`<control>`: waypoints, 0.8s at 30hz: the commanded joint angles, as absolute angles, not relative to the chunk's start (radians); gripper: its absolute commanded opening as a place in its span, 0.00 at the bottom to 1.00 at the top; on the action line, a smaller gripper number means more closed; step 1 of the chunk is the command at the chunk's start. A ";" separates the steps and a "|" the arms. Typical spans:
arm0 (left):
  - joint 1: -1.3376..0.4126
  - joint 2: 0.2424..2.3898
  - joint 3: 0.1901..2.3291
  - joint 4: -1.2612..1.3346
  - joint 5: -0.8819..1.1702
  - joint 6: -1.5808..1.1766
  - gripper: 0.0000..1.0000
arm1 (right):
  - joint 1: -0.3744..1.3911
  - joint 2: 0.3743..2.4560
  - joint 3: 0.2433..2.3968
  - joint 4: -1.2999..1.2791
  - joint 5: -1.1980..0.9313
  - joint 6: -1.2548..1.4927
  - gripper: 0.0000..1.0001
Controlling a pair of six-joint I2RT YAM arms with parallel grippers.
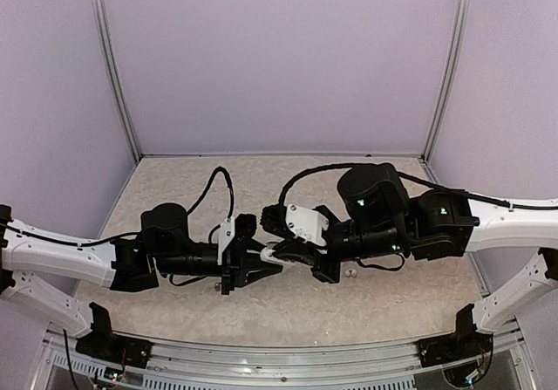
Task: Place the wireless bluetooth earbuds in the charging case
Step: Adjust the left earbud in the left side groove of the charging case.
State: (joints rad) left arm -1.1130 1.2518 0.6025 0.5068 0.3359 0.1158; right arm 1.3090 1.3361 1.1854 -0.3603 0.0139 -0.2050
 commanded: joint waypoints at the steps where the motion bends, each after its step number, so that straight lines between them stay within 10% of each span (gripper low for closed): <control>1: -1.111 1.214 0.608 0.584 0.358 0.112 0.00 | 1.312 1.378 1.168 -0.397 -0.012 -0.187 0.00; 10: -1.111 1.201 0.608 0.569 0.354 0.122 0.00 | 1.305 1.400 1.204 -0.452 -0.025 -0.197 0.00; 24: -1.099 1.222 0.589 0.580 0.343 0.110 0.00 | 1.307 1.299 1.247 -0.406 -0.109 -0.243 0.33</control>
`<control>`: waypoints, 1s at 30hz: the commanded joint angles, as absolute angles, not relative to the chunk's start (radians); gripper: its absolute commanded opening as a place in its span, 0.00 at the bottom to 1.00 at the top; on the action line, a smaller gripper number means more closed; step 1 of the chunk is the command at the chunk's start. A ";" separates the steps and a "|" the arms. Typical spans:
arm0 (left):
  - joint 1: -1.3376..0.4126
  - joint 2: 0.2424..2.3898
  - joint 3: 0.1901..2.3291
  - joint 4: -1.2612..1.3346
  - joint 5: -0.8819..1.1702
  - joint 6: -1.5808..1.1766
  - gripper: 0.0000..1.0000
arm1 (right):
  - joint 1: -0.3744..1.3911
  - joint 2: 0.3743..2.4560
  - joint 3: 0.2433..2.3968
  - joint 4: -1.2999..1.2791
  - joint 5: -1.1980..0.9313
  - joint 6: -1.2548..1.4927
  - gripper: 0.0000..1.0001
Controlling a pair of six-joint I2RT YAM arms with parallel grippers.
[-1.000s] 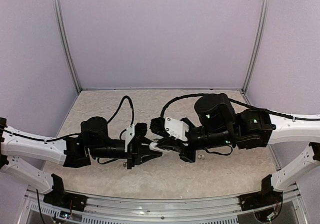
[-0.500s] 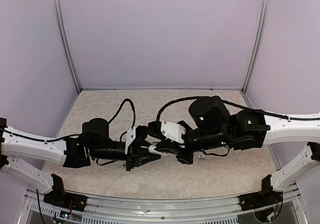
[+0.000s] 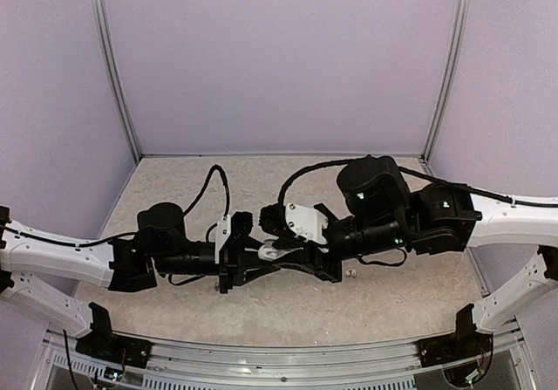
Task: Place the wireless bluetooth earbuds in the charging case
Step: Adjust the left earbud in the left side groove of the charging case, then move the right earbud to the center of the board.
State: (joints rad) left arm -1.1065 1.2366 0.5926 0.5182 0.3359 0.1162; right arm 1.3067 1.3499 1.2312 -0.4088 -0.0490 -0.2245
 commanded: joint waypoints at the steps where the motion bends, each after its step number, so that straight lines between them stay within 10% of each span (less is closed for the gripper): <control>1: -1.097 1.223 0.589 0.582 0.345 0.110 0.00 | 1.307 1.292 1.244 -0.404 -0.121 -0.245 0.35; 12: -1.086 1.233 0.584 0.596 0.359 0.098 0.00 | 1.278 1.172 1.161 -0.340 -0.127 -0.184 0.31; 30: -1.069 1.237 0.568 0.635 0.380 0.071 0.00 | 0.625 1.121 0.820 -0.404 -0.261 0.078 0.23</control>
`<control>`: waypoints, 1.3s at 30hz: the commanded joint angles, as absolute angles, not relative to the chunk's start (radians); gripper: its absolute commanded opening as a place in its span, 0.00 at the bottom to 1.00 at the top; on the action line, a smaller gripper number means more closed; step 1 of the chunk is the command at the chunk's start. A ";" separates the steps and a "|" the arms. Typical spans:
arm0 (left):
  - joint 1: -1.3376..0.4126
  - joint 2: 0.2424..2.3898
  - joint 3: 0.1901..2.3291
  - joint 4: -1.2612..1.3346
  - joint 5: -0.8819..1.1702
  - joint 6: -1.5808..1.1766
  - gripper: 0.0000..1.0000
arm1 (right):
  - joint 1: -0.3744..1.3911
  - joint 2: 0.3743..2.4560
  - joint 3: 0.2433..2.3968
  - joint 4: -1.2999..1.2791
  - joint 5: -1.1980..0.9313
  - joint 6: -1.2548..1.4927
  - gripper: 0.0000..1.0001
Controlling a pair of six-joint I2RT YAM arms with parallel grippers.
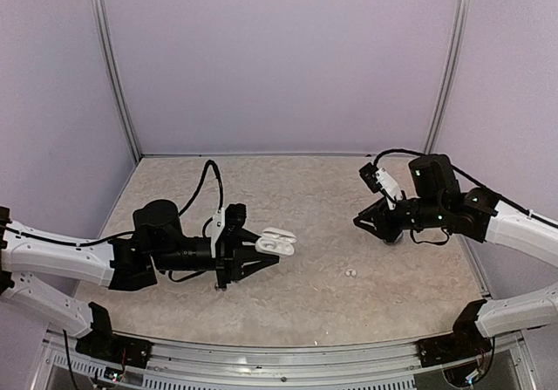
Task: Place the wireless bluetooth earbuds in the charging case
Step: Move the right earbud to the center of the board.
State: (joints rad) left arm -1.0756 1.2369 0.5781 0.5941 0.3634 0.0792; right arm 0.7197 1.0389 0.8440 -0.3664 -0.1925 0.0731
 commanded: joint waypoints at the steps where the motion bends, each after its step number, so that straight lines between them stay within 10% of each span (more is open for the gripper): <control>1: -1.070 1.238 0.568 0.636 0.381 0.070 0.00 | 0.608 1.153 0.824 -0.414 -0.260 0.074 0.22; 39: -1.071 1.202 0.527 0.664 0.361 0.068 0.00 | 0.604 1.560 0.741 -0.310 -0.170 0.178 0.16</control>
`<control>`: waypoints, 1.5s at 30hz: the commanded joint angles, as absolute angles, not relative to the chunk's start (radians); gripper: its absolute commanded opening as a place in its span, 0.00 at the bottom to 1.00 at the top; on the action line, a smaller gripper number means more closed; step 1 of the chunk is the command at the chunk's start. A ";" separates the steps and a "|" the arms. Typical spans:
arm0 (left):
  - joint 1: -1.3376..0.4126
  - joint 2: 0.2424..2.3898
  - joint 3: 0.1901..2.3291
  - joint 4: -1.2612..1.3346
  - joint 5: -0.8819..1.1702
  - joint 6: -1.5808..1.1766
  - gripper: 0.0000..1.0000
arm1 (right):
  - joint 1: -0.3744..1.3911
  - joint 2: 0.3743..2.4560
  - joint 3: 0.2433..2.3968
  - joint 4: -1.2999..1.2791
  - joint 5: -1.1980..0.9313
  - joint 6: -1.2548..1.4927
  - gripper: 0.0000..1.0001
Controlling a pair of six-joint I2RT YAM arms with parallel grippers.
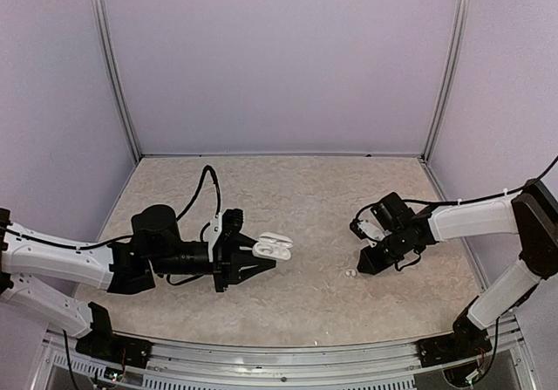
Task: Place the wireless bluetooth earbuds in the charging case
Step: Move the right earbud to the center of the board, then pick up the right earbud from the center of the board.
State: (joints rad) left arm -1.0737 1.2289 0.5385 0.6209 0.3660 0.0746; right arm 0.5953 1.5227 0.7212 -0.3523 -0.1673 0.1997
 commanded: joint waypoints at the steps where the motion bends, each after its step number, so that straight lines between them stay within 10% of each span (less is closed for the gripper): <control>1: -1.071 1.201 0.526 0.666 0.360 0.068 0.00 | 0.603 1.569 0.746 -0.303 -0.185 0.173 0.16; 17: -1.070 1.189 0.522 0.659 0.363 0.074 0.00 | 0.730 1.669 0.883 -0.345 -0.403 0.011 0.16; 27: -1.071 1.195 0.530 0.658 0.364 0.073 0.00 | 0.782 1.580 0.963 -0.369 -0.272 0.045 0.33; 45: -1.071 1.212 0.532 0.658 0.368 0.070 0.00 | 0.836 1.584 0.891 -0.407 -0.270 0.109 0.26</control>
State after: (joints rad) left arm -1.0737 1.2091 0.5297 0.6285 0.3626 0.0746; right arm 0.8291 1.5642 0.9043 -0.4141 -0.2710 0.0948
